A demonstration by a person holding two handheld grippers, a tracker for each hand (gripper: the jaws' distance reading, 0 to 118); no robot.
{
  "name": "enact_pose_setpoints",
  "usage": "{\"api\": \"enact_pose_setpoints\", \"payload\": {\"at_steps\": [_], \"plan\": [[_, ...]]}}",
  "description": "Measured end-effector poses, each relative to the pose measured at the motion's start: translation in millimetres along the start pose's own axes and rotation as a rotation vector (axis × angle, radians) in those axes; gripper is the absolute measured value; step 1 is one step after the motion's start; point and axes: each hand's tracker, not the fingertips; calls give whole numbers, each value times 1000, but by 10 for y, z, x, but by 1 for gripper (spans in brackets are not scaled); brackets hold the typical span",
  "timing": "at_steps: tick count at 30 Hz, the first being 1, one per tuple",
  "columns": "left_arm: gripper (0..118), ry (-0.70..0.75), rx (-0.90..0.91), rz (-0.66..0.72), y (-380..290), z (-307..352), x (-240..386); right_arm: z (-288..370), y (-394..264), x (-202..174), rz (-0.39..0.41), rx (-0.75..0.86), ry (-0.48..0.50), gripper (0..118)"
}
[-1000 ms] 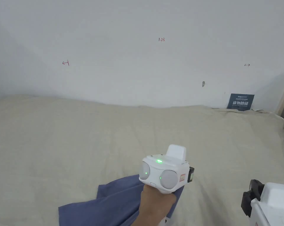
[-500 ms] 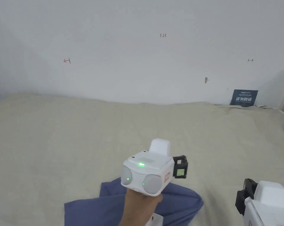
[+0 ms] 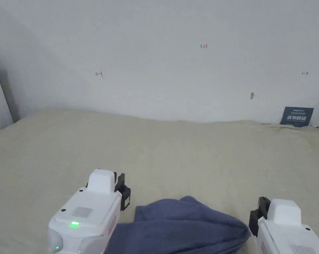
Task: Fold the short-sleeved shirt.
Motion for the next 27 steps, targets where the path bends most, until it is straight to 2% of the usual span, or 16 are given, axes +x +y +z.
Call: {"api": "enact_pose_setpoints", "payload": {"at_steps": [3,13,18,20,24,25,27], "plan": [[0,42,7,21,-97,141,-242,14,2,-132,0,5,25,1],[0,104,-20,87,-487,414,-689,50,-38,-493,29,17,76,1],[0,45,-168,218,-683,174,-907,19,-46,-584,27,4,84,1],[0,-37,-292,242,-714,-19,-946,1,-55,-604,27,-1,87,1],[0,-71,-446,213,-886,-533,-926,-43,-81,-639,37,-13,92,1],[8,-94,-460,214,-911,-621,-922,-55,-91,-645,40,-16,94,1],[36,-78,-516,193,-984,-844,-869,-87,-115,-655,45,-25,92,1]]}}
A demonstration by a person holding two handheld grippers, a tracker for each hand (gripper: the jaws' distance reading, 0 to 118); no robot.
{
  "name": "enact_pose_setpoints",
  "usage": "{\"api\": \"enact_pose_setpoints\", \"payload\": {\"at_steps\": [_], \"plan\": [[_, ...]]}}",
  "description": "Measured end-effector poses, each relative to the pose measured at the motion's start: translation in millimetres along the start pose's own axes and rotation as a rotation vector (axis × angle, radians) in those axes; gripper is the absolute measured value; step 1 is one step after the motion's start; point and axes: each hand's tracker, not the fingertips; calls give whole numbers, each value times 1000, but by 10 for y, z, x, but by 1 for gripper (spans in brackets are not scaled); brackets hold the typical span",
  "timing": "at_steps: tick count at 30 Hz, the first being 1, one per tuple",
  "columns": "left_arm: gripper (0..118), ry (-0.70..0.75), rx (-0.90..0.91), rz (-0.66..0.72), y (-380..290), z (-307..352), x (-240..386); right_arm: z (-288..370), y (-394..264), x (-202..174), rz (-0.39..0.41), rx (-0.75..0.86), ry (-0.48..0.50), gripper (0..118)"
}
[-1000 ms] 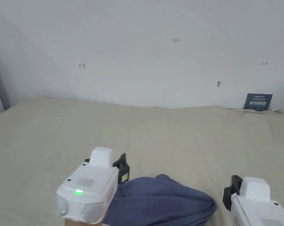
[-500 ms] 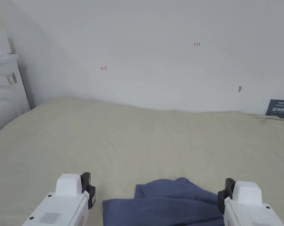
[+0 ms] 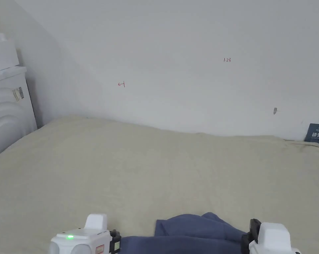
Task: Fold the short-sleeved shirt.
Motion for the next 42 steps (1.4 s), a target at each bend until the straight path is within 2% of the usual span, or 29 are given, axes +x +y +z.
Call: {"api": "enact_pose_setpoints", "payload": {"at_steps": [2,3,8,13,15,16,17,18,19,21,25,32,35,37,38,40,42], "plan": [[65,24,-60,-35,37,-210,55,-24,-17,1,3,-11,-2,1],[69,25,-75,-55,41,-303,81,-34,-28,4,4,-15,-1,1],[68,85,-175,-106,-82,-713,140,-83,-77,35,18,-35,-7,1],[66,122,-141,-149,-134,-761,247,-93,-118,86,22,-46,-14,1],[52,115,-138,-204,-165,-767,366,-112,-145,99,23,-52,-15,1],[38,79,-133,-238,-190,-687,434,-121,-156,103,20,-53,-17,1],[16,77,-122,-267,-219,-686,510,-132,-167,107,14,-58,-18,1],[4,110,-112,-304,-251,-695,584,-146,-183,111,9,-61,-16,1],[0,120,-122,-332,-277,-707,627,-152,-193,111,8,-64,-17,1],[0,117,-124,-320,-276,-665,598,-161,-219,115,8,-69,-16,1],[0,36,-97,-143,-160,-460,401,-200,-244,154,6,-77,-15,1],[0,-12,93,-163,-67,233,409,-517,-153,358,-7,-125,-6,1],[0,-21,138,-175,-95,449,443,-771,-101,462,-28,-191,39,2],[0,-30,145,-153,-108,499,423,-945,-85,500,-27,-238,62,4],[0,-32,154,-147,-130,539,423,-1049,-75,522,-5,-279,67,12],[0,-31,165,-139,-166,578,410,-1208,-83,553,9,-316,71,45],[0,-33,175,-121,-209,659,391,-1401,-115,594,31,-384,95,57]]}}
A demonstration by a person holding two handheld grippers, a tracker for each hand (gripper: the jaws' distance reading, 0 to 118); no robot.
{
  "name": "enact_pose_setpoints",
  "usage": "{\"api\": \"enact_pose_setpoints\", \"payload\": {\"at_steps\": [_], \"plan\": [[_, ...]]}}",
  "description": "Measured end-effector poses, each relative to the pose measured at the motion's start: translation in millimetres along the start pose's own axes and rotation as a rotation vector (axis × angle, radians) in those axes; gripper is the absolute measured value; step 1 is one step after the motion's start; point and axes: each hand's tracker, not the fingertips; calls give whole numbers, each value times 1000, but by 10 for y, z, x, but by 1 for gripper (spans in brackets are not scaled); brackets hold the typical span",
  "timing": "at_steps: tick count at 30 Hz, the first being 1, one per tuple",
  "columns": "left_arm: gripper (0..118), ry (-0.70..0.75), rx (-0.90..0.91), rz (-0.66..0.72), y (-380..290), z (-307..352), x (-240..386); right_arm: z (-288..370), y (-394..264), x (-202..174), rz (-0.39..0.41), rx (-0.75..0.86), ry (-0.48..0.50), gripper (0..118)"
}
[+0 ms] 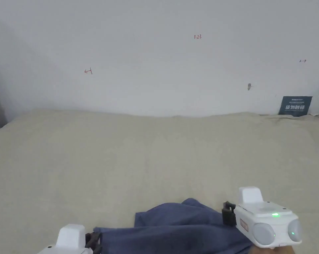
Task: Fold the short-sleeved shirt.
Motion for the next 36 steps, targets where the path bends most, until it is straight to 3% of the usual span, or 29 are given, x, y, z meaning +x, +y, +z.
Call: {"api": "enact_pose_setpoints", "payload": {"at_steps": [1,2,3,10,12,13,14,19,25,28,30,33,36], "plan": [[0,0,2,5,-11,34,-5,-80,3,14,10,-27,13,57],[0,2,9,14,-51,30,-44,-180,15,32,23,-69,24,68],[0,0,12,20,-70,65,-57,-267,13,38,35,-87,29,69],[0,-1,-6,22,-199,105,-73,-724,-158,4,31,-306,101,65],[0,2,-13,24,-210,105,-91,-730,-220,-57,55,-290,116,37],[0,-2,-13,26,-216,106,-107,-723,-237,-82,65,-279,126,18],[0,-4,-14,26,-208,112,-83,-716,-253,-115,62,-265,129,9],[0,10,-8,18,-186,167,-97,-516,-255,-160,69,-176,109,7],[0,29,31,26,-31,157,-258,-71,-32,-81,-16,-32,76,6],[0,45,72,14,153,207,-327,212,139,-50,-40,63,79,5],[0,87,111,18,329,241,-421,423,260,-35,-23,118,25,5],[0,75,180,47,609,326,-588,710,458,33,-80,183,63,5],[0,97,217,25,925,418,-613,1027,660,20,-56,278,52,5]]}}
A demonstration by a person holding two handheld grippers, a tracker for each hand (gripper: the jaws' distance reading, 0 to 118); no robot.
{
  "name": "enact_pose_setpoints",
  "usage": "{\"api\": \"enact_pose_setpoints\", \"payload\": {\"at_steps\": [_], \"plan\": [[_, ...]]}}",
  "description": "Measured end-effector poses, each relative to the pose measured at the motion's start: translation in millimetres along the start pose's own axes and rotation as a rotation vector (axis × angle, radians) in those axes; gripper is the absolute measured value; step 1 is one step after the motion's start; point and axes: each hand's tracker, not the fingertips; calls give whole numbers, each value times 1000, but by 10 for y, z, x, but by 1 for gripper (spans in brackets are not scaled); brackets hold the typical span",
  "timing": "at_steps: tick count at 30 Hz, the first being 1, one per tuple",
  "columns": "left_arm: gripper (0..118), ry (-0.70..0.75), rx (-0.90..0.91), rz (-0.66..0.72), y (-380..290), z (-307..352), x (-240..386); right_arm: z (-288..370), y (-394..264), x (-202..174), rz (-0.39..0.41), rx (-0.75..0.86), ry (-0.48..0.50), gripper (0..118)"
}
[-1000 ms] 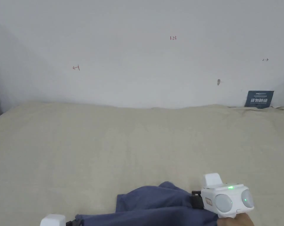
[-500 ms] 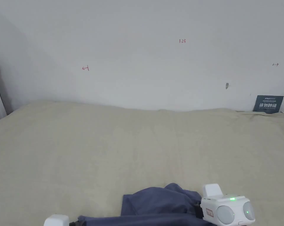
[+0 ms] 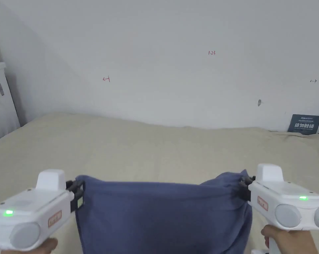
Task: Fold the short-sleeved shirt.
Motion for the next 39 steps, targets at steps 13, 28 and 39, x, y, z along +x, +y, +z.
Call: {"api": "enact_pose_setpoints", "payload": {"at_steps": [13,28,39], "plan": [[0,16,109,-12,1268,-31,229,406,991,-248,0,178,-95,5],[0,75,108,-39,1939,-833,476,-371,1657,-223,20,215,-193,5],[0,105,136,-46,2481,-1415,468,-956,2269,17,15,264,-243,5]]}}
